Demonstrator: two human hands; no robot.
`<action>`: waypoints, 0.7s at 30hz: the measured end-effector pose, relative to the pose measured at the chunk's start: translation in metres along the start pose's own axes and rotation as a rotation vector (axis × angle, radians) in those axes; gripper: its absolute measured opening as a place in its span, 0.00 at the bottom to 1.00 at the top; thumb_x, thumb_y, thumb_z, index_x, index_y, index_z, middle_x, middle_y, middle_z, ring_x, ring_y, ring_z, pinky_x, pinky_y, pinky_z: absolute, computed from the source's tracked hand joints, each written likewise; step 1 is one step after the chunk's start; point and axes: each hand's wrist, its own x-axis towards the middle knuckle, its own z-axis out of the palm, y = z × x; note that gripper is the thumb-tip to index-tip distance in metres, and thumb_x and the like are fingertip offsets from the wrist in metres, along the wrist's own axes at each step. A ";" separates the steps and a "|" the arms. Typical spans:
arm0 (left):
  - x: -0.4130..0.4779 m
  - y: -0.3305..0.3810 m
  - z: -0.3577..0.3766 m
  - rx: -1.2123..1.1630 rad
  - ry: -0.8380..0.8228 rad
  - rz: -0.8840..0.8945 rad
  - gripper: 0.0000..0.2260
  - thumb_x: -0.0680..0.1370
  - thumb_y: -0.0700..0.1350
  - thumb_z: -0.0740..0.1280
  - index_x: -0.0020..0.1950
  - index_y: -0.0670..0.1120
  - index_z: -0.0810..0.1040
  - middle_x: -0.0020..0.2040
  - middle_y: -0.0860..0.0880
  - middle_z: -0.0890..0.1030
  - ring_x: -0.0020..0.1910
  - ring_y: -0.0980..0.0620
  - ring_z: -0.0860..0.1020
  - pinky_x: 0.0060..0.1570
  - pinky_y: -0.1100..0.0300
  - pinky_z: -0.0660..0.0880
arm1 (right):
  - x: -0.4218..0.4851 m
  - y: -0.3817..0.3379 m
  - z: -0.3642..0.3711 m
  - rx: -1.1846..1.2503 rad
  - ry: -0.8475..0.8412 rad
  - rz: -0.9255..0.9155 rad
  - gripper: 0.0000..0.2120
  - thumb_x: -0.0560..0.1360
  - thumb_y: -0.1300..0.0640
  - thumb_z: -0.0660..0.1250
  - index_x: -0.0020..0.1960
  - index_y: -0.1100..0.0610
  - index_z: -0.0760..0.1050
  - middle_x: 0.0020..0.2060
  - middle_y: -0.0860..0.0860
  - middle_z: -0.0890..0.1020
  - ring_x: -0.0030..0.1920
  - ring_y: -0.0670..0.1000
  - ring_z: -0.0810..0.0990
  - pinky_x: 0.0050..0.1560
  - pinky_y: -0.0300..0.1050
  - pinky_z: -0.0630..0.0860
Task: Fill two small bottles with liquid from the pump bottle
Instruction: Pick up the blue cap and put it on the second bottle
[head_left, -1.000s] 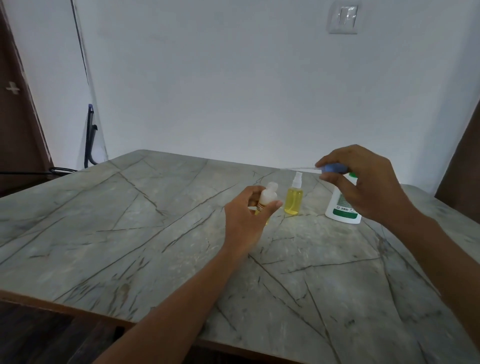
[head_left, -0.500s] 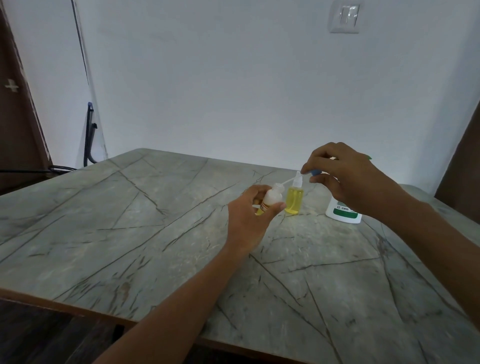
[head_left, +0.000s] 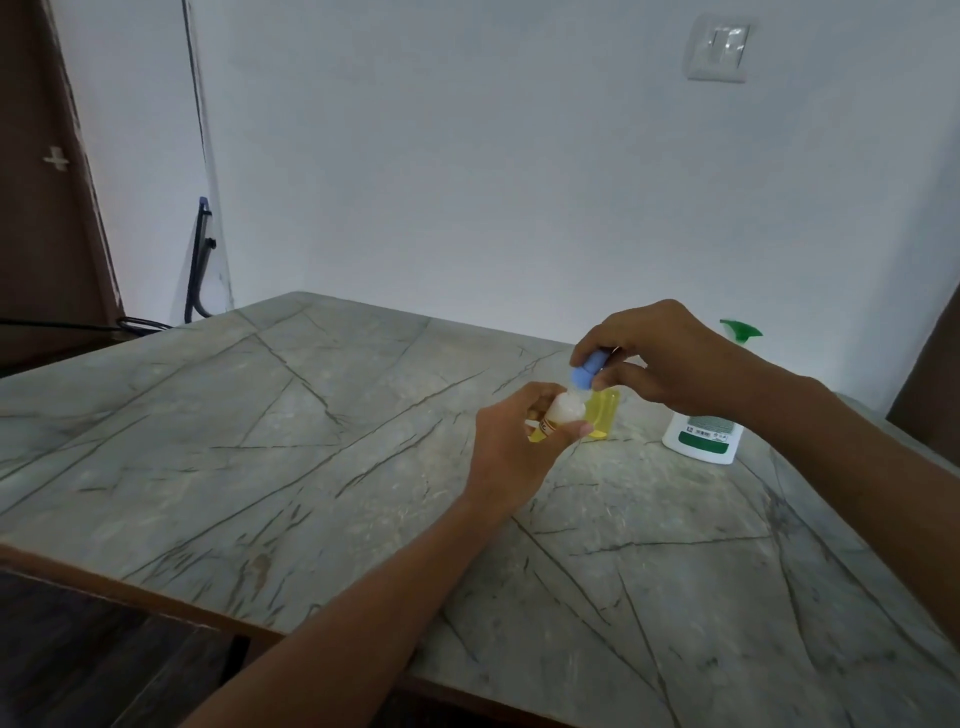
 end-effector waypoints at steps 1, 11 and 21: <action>0.000 0.000 0.000 0.008 0.000 0.001 0.20 0.69 0.53 0.76 0.57 0.47 0.80 0.50 0.53 0.83 0.44 0.60 0.79 0.42 0.77 0.73 | 0.001 0.000 0.001 0.000 -0.008 0.002 0.14 0.68 0.69 0.75 0.51 0.57 0.83 0.44 0.50 0.86 0.43 0.48 0.83 0.48 0.41 0.79; 0.001 0.000 0.002 0.031 0.008 0.005 0.19 0.71 0.53 0.74 0.58 0.46 0.80 0.51 0.51 0.83 0.43 0.60 0.77 0.41 0.80 0.70 | 0.010 -0.002 0.003 -0.005 -0.131 0.085 0.10 0.71 0.63 0.74 0.52 0.56 0.83 0.45 0.50 0.85 0.41 0.44 0.79 0.44 0.34 0.74; 0.000 0.002 0.002 0.010 0.008 0.027 0.18 0.71 0.53 0.75 0.57 0.48 0.79 0.45 0.58 0.79 0.39 0.65 0.77 0.41 0.77 0.73 | 0.012 -0.001 0.006 -0.046 -0.170 0.211 0.30 0.69 0.32 0.56 0.42 0.58 0.80 0.31 0.52 0.80 0.32 0.49 0.77 0.35 0.39 0.69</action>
